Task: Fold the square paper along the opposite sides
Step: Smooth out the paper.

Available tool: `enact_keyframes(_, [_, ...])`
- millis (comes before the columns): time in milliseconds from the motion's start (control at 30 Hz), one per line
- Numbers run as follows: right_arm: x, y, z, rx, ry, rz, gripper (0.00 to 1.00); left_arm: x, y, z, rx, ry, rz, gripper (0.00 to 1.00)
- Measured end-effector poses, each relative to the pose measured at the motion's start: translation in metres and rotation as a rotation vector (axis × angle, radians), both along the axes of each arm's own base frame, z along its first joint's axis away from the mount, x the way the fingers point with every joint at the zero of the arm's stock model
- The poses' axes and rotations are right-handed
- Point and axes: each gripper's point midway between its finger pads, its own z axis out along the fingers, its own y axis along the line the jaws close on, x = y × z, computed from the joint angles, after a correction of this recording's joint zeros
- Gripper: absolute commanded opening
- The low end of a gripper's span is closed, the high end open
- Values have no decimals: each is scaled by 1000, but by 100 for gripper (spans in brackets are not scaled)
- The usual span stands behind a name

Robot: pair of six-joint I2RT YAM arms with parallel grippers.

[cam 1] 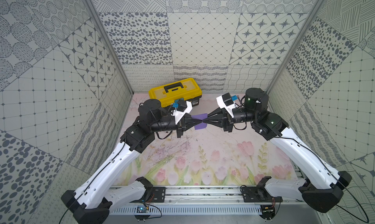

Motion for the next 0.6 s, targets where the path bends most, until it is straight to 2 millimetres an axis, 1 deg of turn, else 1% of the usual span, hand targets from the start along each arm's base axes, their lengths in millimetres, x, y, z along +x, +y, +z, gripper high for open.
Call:
enact_keyframes(100, [2, 0, -3, -5, 0, -11, 21, -2, 1, 2, -4, -7, 0, 0])
enact_keyframes(133, [3, 1, -3, -6, -1, -17, 25, -3, 2, 3, -6, -8, 0, 0])
enact_keyframes(200, [5, 1, -4, -8, -3, -26, 36, -4, 3, 5, -9, -13, 0, 0])
enact_keyframes(233, [6, 1, -4, -9, -6, -29, 39, -5, 3, 5, -10, -13, -1, 0])
enact_keyframes(267, [7, 1, -4, -9, -7, -34, 40, -5, 3, 5, -11, -13, -1, 0])
enact_keyframes(300, [8, 0, -4, -11, -6, -40, 38, -5, 3, 5, -11, -13, -2, 0])
enact_keyframes(500, [9, 1, -5, -12, -2, -45, 11, -6, 2, 5, -12, -9, -8, 0])
enact_keyframes(600, [9, 1, -6, -13, 1, -42, 3, -6, 3, 5, -13, -4, -8, 0])
